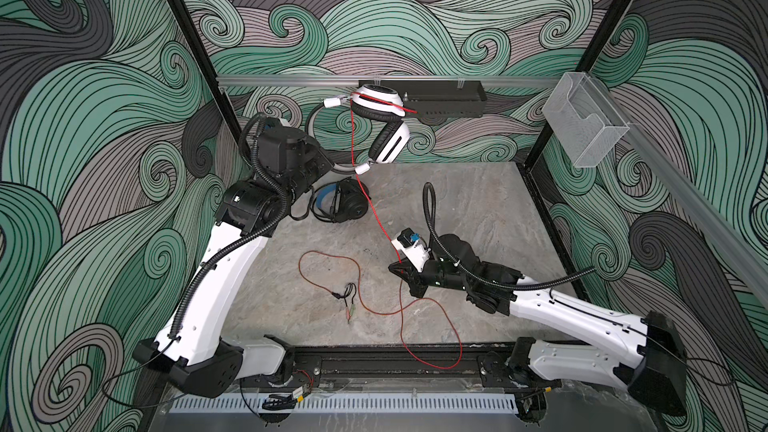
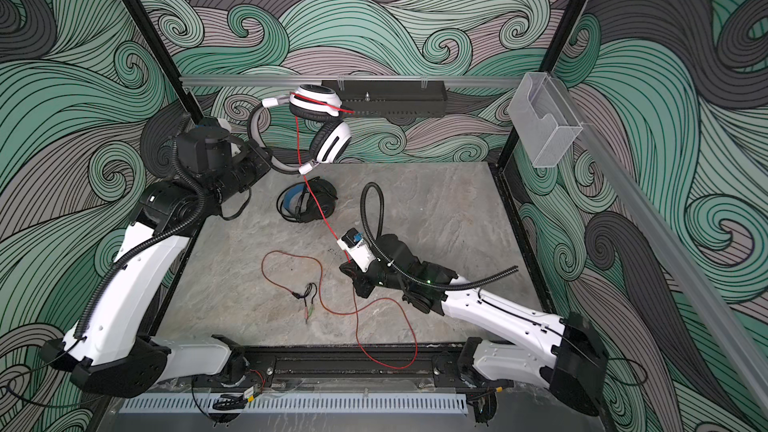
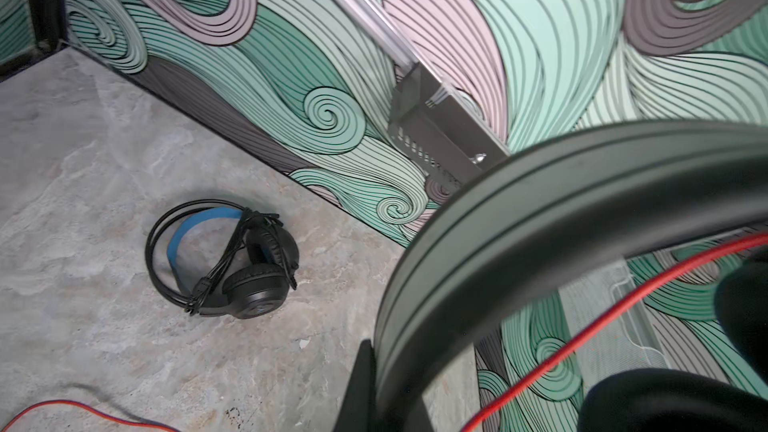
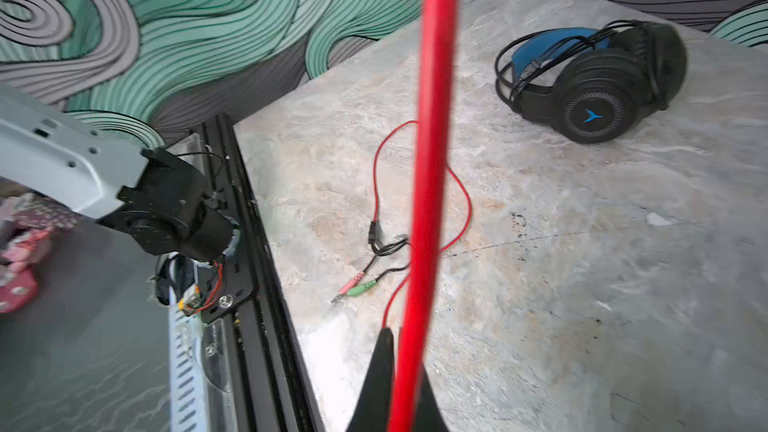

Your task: Wrap the headphones

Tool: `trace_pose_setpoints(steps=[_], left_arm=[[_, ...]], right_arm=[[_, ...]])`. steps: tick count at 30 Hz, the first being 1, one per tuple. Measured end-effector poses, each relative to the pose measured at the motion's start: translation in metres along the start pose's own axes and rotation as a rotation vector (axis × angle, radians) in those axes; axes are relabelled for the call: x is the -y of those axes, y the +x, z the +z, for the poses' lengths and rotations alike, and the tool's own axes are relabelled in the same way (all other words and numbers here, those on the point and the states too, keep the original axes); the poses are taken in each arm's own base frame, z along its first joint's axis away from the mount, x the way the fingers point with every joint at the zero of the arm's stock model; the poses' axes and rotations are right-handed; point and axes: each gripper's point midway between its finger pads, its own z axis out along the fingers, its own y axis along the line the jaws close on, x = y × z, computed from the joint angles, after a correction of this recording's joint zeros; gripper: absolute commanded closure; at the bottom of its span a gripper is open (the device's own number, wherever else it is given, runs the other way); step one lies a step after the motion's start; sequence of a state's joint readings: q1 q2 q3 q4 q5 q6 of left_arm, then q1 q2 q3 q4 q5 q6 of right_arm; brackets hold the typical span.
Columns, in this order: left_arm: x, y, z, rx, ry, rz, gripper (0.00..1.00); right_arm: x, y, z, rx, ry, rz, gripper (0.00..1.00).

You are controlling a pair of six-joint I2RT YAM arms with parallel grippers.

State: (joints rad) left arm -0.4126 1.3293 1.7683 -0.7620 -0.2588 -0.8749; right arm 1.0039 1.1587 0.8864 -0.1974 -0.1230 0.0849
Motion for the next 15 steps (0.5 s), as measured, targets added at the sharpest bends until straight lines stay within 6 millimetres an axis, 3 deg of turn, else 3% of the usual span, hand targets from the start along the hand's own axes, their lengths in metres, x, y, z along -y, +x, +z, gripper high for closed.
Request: trace_pose_setpoints(steps=[6,15], left_arm=[[-0.028,0.015,0.035,-0.002,-0.137,0.037,1.00],[-0.054,0.022,0.043,0.013,-0.235,0.155,1.00]], right_arm=[[-0.007,0.004,-0.013,-0.123,0.096,-0.127,1.00],[-0.017,-0.027,-0.049,-0.148,0.184,-0.319,1.00]])
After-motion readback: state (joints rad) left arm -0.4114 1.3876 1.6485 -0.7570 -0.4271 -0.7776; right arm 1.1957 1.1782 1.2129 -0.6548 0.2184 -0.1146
